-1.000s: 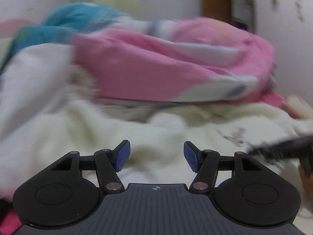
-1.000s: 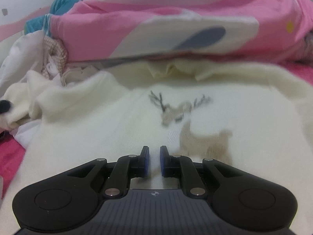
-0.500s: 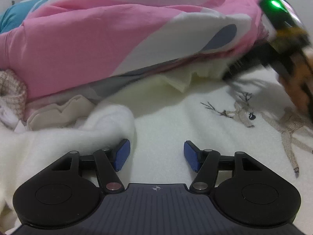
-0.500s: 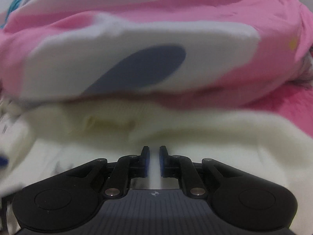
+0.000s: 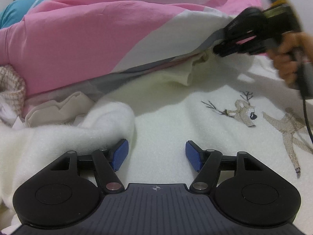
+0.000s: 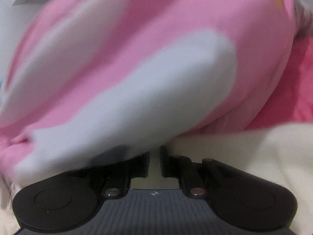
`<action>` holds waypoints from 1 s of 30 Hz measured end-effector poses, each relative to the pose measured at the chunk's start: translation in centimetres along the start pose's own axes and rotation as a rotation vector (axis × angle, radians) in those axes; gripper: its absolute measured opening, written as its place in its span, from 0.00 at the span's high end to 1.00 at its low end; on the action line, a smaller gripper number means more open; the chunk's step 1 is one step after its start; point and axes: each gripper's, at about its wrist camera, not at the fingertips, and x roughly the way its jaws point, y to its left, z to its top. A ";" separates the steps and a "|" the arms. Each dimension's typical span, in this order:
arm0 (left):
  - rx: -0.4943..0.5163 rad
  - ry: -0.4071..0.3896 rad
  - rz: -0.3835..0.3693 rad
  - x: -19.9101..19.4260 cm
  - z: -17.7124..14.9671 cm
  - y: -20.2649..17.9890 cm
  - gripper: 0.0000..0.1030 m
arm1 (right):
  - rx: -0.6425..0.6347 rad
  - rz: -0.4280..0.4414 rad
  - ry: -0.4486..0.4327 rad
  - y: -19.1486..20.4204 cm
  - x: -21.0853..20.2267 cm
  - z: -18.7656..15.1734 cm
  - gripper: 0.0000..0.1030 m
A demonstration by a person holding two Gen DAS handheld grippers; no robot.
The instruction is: Fold clothes
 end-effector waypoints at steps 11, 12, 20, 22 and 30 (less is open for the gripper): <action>-0.009 -0.007 -0.008 0.1 -0.1 0.1 0.36 | -0.122 0.096 0.144 6.2 3.4 -3.0 0.89; -0.011 -0.007 -0.009 0.0 -0.1 0.1 0.36 | -0.116 0.096 0.143 6.7 4.4 -2.9 0.89; -0.028 -0.009 -0.022 -0.1 -0.3 0.3 0.36 | 0.015 0.095 0.161 5.7 7.4 -1.6 0.92; -0.029 -0.009 -0.023 -0.2 -0.2 0.4 0.36 | -0.011 0.102 0.145 5.5 5.2 -1.7 0.91; -0.027 -0.009 -0.025 -0.2 0.4 0.4 0.36 | -0.246 0.130 0.185 7.2 -2.0 -5.0 0.90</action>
